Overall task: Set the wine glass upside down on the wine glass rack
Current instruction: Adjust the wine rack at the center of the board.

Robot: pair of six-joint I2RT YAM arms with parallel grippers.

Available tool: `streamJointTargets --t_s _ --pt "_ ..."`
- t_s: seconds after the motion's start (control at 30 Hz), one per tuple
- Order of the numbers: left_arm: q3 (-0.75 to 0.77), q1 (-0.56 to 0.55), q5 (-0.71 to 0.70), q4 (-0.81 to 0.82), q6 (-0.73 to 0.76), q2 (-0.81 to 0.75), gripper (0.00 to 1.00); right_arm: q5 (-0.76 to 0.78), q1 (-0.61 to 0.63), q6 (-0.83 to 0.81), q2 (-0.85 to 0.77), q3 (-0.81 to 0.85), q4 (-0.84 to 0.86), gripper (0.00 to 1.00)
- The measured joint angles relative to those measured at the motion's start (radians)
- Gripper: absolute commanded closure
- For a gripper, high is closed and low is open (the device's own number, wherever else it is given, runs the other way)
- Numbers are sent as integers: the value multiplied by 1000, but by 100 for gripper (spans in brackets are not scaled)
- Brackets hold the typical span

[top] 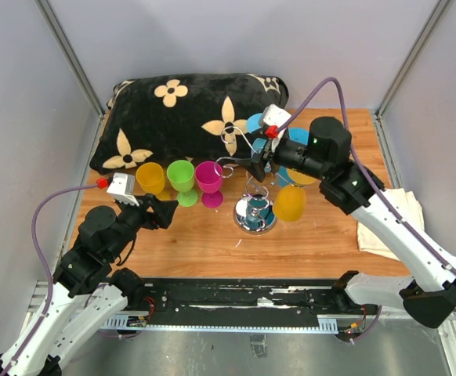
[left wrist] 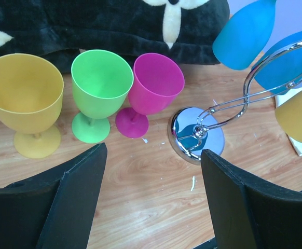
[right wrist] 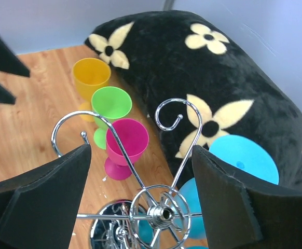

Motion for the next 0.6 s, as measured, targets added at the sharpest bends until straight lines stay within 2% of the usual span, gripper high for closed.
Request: streamJointTargets --t_s 0.27,0.4,0.6 --pt "0 0 0 1 0 -2 22 634 241 214 -12 -35 75 23" --pt "0 0 0 2 0 -2 22 940 323 350 15 10 34 25" --pt "0 0 0 4 0 -2 22 1290 428 475 116 119 -62 27"
